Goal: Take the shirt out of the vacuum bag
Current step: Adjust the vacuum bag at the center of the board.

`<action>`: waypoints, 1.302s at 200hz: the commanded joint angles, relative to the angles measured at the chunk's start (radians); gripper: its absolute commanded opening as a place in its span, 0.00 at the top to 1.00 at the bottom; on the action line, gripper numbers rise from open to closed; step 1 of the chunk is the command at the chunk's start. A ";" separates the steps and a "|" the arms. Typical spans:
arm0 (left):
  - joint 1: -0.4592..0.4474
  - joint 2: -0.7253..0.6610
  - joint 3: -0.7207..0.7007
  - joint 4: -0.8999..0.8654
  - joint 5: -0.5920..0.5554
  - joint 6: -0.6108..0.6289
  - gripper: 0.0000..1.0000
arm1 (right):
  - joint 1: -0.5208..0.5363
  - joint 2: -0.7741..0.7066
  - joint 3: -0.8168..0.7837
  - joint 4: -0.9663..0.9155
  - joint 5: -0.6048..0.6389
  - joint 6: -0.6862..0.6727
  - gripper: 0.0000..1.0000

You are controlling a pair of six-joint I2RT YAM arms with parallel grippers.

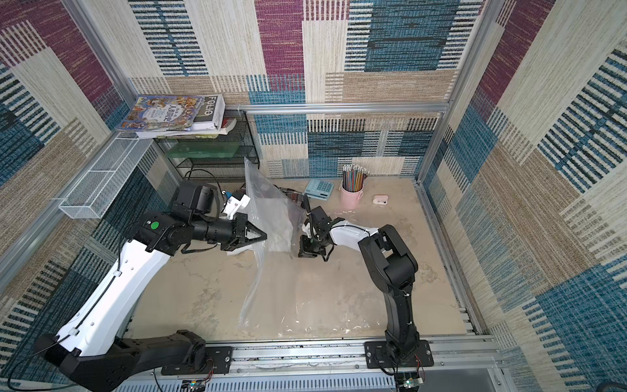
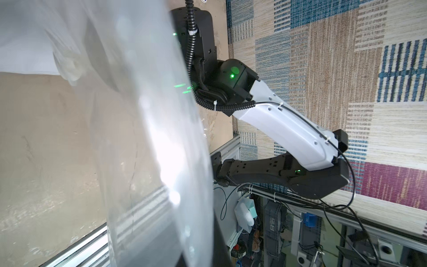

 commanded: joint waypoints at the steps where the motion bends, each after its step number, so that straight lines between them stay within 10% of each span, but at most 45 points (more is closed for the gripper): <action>1: -0.024 0.032 0.006 0.136 0.036 -0.055 1.00 | -0.002 -0.012 0.003 0.055 -0.065 0.022 1.00; 128: -0.149 0.327 0.179 0.156 -0.006 -0.009 1.00 | -0.267 -0.240 -0.178 -0.097 -0.083 -0.080 1.00; 203: -0.025 0.245 0.256 0.007 -0.041 0.087 1.00 | -0.222 -0.220 -0.293 -0.026 -0.043 -0.066 1.00; 260: -0.007 0.234 0.331 -0.074 0.010 0.130 1.00 | -0.049 -0.039 -0.058 0.055 -0.121 0.012 1.00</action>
